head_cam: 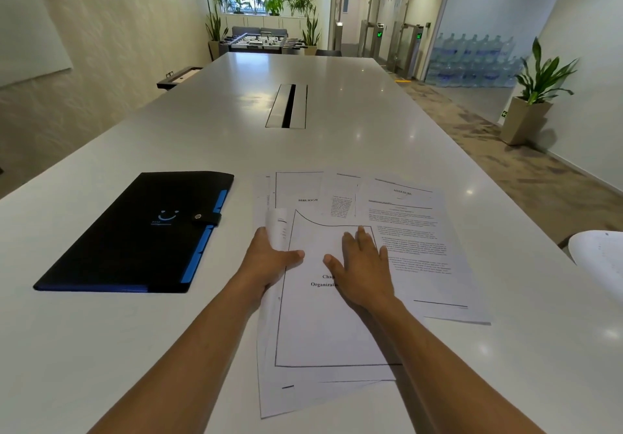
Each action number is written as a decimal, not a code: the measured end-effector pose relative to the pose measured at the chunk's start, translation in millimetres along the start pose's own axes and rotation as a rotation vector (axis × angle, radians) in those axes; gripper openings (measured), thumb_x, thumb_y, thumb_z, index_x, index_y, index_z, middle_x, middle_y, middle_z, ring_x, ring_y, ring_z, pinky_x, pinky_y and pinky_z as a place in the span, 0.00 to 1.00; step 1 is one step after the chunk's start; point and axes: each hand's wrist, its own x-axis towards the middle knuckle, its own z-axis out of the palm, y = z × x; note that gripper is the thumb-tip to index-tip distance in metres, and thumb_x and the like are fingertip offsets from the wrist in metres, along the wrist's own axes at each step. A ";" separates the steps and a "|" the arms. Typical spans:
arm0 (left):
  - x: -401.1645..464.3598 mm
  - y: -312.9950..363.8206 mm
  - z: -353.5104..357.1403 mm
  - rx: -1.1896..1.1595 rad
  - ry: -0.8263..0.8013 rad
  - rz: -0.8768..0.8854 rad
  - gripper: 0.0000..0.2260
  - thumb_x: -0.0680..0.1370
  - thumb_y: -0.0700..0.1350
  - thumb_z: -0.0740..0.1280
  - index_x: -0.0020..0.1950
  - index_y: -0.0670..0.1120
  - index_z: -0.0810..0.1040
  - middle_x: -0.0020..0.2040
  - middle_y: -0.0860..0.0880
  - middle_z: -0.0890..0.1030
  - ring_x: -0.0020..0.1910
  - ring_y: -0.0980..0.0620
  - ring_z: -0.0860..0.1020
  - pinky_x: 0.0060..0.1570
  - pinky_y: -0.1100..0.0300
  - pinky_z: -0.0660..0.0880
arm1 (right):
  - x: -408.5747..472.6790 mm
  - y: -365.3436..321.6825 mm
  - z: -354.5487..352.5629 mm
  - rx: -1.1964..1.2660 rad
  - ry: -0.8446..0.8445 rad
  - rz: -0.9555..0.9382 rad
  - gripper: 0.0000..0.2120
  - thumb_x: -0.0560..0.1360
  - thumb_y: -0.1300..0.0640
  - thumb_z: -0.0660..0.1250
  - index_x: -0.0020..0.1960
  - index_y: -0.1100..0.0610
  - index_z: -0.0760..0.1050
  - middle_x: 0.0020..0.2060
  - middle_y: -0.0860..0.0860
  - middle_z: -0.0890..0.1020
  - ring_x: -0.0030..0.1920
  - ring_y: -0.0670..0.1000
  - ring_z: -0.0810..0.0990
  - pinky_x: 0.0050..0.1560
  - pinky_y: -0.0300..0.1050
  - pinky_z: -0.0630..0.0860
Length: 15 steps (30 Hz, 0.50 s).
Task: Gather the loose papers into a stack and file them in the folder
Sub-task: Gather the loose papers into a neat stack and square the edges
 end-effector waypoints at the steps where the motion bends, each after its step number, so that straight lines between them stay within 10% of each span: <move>1: -0.1 0.5 0.8 0.013 -0.008 0.001 0.26 0.66 0.41 0.79 0.57 0.49 0.70 0.51 0.46 0.80 0.46 0.47 0.81 0.37 0.56 0.80 | -0.5 -3.2 -0.3 0.019 0.002 -0.002 0.35 0.79 0.35 0.48 0.78 0.56 0.52 0.79 0.57 0.49 0.78 0.55 0.47 0.75 0.59 0.43; 11: -1.2 31.3 -26.9 -0.106 -0.078 0.239 0.28 0.67 0.35 0.78 0.62 0.50 0.71 0.55 0.49 0.81 0.54 0.49 0.81 0.47 0.54 0.81 | -2.6 2.5 -39.3 1.141 0.260 0.353 0.37 0.75 0.47 0.69 0.77 0.51 0.52 0.76 0.50 0.59 0.75 0.51 0.59 0.72 0.54 0.63; 15: -6.0 61.5 -37.5 -0.109 -0.071 0.397 0.31 0.65 0.38 0.79 0.63 0.50 0.71 0.57 0.47 0.81 0.55 0.48 0.81 0.51 0.50 0.79 | 8.8 25.8 -67.5 1.458 -0.050 0.235 0.20 0.75 0.56 0.70 0.65 0.60 0.73 0.60 0.49 0.80 0.63 0.51 0.77 0.56 0.39 0.74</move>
